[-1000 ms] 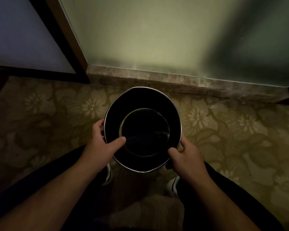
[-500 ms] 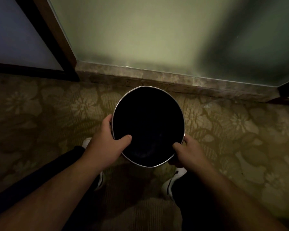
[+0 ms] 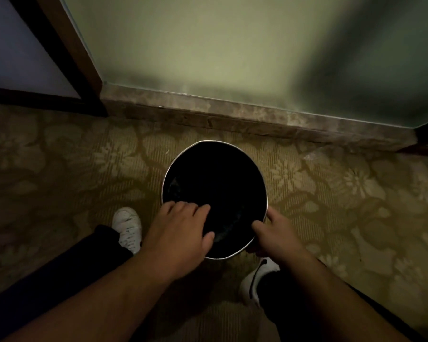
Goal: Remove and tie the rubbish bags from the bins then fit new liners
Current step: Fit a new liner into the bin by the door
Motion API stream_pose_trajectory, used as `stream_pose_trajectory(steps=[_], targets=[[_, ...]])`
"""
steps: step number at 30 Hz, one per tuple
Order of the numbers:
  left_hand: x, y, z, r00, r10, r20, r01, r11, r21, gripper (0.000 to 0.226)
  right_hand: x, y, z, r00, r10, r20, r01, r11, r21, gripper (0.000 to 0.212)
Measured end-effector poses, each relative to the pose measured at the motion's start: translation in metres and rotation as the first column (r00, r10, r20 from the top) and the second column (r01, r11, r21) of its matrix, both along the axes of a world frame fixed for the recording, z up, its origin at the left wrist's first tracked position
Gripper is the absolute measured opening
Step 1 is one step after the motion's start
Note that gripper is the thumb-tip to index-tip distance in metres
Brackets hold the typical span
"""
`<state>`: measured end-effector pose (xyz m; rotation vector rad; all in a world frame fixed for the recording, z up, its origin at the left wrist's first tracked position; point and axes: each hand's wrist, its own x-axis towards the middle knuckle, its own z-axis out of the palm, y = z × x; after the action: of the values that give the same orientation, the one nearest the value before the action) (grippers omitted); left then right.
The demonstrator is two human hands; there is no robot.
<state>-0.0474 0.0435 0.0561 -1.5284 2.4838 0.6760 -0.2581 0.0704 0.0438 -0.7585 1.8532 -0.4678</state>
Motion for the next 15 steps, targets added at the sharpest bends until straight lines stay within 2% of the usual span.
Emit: stream_pose_trajectory(steps=[4,7,10,12,15], targets=[[-0.001,-0.003,-0.017,0.992,-0.07,0.103,0.058,0.992,0.116,0.089,0.002,-0.006,-0.024,1.0,-0.014,0.008,0.013,0.999,0.042,0.038],[-0.002,-0.006,-0.03,0.98,-0.112,0.168,0.085,0.984,0.159,0.079,0.004,-0.008,-0.042,0.993,-0.111,0.026,0.108,0.989,0.101,0.037],[-0.004,-0.008,-0.04,0.977,-0.116,0.18,0.077,0.975,0.211,0.07,0.006,-0.007,-0.056,0.99,-0.14,0.009,0.138,0.984,0.113,0.039],[-0.005,-0.009,-0.047,0.979,-0.109,0.174,0.073,0.977,0.202,0.074,0.006,-0.006,-0.063,0.987,-0.159,0.032,0.154,0.981,0.118,0.038],[0.001,-0.015,-0.055,0.985,-0.035,0.172,0.019,0.995,0.095,0.095,0.003,-0.005,-0.072,0.985,-0.161,0.058,0.153,0.981,0.121,0.037]])
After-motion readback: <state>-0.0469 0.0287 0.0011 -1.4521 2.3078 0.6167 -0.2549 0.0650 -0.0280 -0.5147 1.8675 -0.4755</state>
